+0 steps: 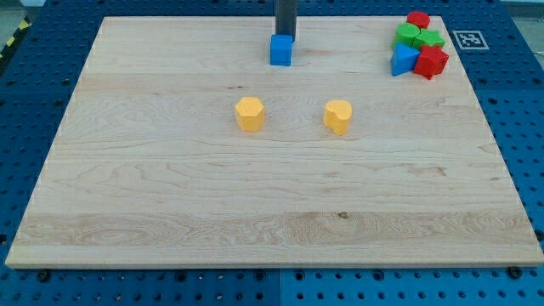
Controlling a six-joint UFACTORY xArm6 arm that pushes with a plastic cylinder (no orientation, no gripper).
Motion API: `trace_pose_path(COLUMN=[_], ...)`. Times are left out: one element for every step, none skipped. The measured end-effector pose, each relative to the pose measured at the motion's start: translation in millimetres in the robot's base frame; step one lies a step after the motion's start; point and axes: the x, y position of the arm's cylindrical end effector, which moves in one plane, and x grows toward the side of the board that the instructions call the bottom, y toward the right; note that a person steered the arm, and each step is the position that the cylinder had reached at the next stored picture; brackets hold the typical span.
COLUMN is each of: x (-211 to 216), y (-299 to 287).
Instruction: Move the blue triangle above yellow heart
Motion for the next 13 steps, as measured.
trace_pose_path(x=[30.3, 53.5, 72.3, 63.2, 23.2, -2.4, -3.1, -3.1, 4.4, 20.3, 36.7, 57.9, 73.6], y=[0.0, -0.9, -10.1, -2.7, 40.2, 101.9, 143.1, 171.8, 177.1, 177.1, 177.1, 177.6, 185.7])
